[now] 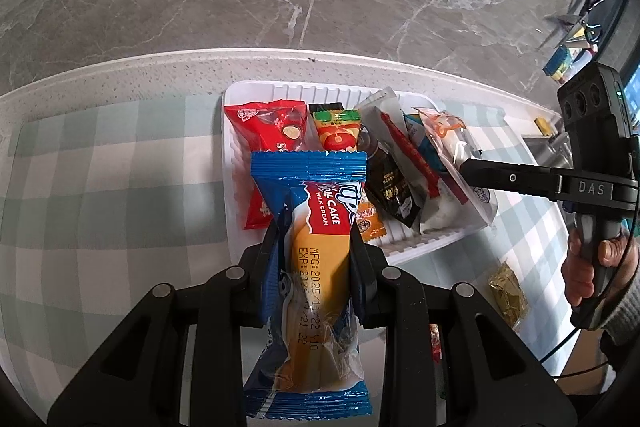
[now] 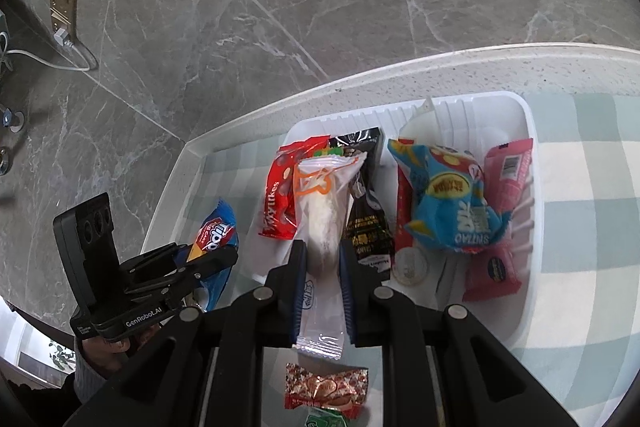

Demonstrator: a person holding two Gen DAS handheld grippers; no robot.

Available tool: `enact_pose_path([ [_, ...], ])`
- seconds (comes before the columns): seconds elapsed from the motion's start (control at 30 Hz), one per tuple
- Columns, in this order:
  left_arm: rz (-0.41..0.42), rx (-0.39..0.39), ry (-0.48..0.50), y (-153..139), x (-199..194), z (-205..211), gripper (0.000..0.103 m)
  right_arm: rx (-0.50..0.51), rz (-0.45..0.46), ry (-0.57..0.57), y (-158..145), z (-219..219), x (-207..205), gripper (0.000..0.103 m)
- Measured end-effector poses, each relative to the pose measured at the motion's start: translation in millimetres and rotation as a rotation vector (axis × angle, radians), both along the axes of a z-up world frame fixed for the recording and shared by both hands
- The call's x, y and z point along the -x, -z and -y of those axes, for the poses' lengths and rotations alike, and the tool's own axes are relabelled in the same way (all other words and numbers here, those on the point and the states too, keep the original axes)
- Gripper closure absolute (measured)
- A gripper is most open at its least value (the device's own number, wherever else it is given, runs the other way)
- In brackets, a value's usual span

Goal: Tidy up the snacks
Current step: 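Lower both bags into the tray and open both grippers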

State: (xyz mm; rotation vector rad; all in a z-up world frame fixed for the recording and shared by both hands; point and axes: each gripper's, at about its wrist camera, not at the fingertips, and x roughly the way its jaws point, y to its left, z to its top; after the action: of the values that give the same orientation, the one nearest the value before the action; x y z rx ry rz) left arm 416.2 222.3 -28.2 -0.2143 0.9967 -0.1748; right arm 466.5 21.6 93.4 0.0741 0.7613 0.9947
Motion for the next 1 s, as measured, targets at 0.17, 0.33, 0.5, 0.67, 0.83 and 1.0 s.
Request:
enact_pose_path([
  [0.17,0.001,0.005,-0.005,1,-6,-1,0.076,0.011,0.001,-0.003,0,-8,-5,0.085],
  [0.33,0.004,0.007,-0.006,1,-11,1,0.076,0.018,0.002,-0.003,-1,-13,-11,0.085],
  [0.5,0.007,0.009,-0.006,2,-19,5,0.076,0.026,0.003,0.002,-1,-17,-18,0.085],
  [0.67,0.005,0.016,-0.003,4,-25,8,0.076,0.035,0.002,0.007,-1,-20,-26,0.085],
  [0.83,0.0,0.016,0.002,7,-32,13,0.076,0.044,0.006,0.009,-2,-25,-33,0.085],
  [1.0,-0.005,0.021,-0.003,11,-38,14,0.076,0.059,0.012,0.017,-2,-27,-40,0.085],
])
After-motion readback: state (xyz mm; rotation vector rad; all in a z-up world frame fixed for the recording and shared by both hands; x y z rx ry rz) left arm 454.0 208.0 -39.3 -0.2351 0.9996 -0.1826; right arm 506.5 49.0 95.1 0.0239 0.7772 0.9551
